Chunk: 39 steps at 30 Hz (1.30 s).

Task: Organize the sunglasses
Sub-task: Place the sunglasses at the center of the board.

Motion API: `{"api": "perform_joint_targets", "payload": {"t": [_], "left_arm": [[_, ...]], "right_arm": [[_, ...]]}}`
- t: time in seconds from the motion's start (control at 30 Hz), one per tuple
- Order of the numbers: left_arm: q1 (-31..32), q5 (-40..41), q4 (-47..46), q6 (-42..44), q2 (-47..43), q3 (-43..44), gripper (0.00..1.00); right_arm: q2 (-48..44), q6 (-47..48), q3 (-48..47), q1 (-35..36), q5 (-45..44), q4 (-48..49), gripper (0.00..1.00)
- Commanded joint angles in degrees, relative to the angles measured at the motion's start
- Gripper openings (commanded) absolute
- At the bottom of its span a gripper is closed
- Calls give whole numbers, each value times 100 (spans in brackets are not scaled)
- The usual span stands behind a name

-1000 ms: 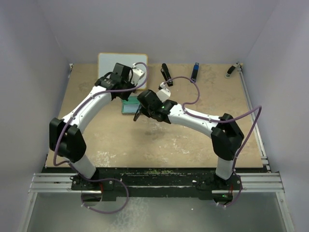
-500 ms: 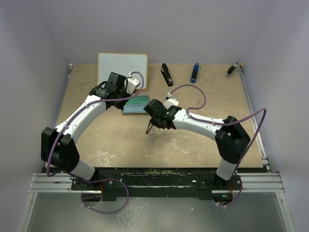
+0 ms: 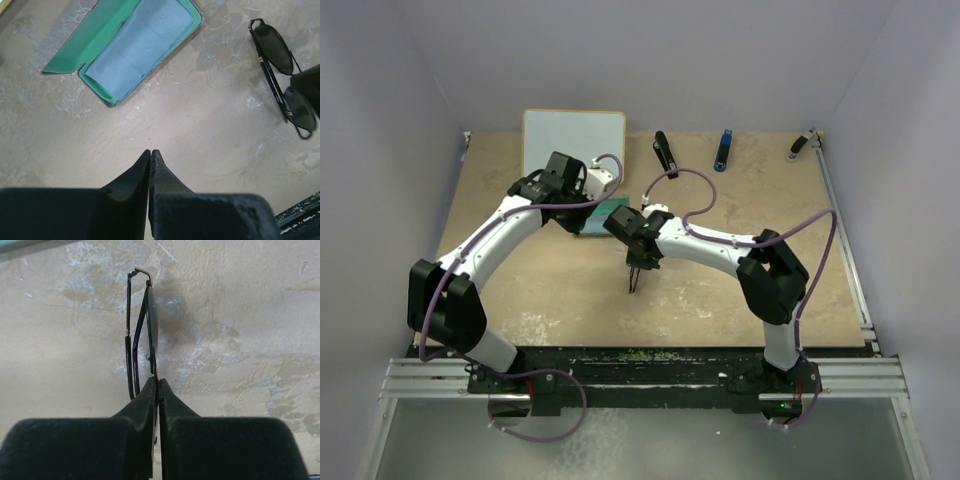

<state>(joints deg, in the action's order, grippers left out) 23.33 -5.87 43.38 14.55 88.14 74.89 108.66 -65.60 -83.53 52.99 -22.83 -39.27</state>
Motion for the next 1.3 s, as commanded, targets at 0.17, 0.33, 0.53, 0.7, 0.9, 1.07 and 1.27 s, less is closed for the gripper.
{"api": "perform_joint_targets", "payload": {"t": [0.17,0.33,0.53,0.7,0.9,1.07,1.27], "left_arm": [[17,-355,-23,193,42,100,4],[15,-388,-106,199,94,52,4],[14,-450,-127,182,190,14,4],[14,-493,-145,157,222,1,4],[14,-790,-154,78,324,-76,5],[64,-1493,-166,43,377,-136,10],[363,-1925,-671,-261,403,-514,31]], "right_arm": [[623,508,-591,36,-52,-656,0],[545,521,-546,51,191,-177,4],[614,551,-847,62,222,-258,35],[514,472,-780,60,241,-170,43],[107,261,-437,62,184,72,44],[-822,-13,168,62,267,522,47],[-2533,-66,1033,-368,209,834,59]]}}
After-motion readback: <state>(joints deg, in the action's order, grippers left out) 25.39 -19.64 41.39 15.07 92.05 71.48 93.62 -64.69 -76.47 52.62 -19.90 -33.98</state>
